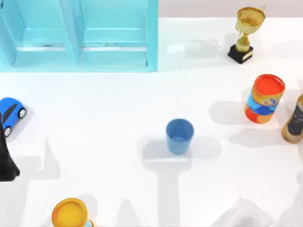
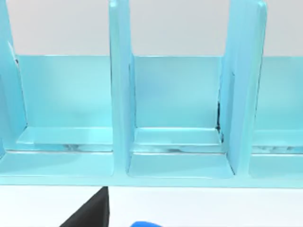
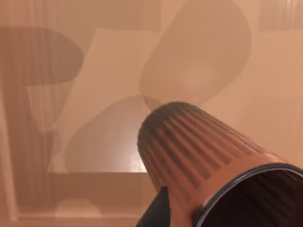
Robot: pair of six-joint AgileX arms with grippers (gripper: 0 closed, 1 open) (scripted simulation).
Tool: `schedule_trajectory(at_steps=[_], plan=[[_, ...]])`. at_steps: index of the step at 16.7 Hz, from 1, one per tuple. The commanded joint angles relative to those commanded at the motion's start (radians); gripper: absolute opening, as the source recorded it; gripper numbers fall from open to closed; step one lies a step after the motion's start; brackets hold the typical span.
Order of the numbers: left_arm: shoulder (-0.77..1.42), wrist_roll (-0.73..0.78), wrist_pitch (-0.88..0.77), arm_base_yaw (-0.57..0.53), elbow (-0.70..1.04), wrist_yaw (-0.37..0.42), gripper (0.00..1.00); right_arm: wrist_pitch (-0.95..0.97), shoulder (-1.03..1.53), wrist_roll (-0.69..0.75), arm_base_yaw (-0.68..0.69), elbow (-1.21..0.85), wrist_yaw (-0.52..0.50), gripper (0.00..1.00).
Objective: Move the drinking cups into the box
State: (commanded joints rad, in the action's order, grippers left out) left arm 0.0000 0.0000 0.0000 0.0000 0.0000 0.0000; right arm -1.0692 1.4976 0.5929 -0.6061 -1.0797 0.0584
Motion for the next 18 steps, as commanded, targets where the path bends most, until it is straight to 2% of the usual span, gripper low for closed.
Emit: schedule_trajectory(at_steps=[3,4,13,18], plan=[[0.0,0.0,0.0,0.0,0.0,0.0,1.0,0.0,0.0,0.0,0.0,0.0,0.0,0.98],[0.0,0.0,0.0,0.0,0.0,0.0,1.0,0.0,0.0,0.0,0.0,0.0,0.0,1.0],[0.0,0.0,0.0,0.0,0.0,0.0,1.0,-0.003,0.0,0.0,0.0,-0.003,0.0,1.0],[0.0,0.0,0.0,0.0,0.0,0.0,1.0,-0.167,0.011,0.002,-0.01,-0.17,0.005,1.0]])
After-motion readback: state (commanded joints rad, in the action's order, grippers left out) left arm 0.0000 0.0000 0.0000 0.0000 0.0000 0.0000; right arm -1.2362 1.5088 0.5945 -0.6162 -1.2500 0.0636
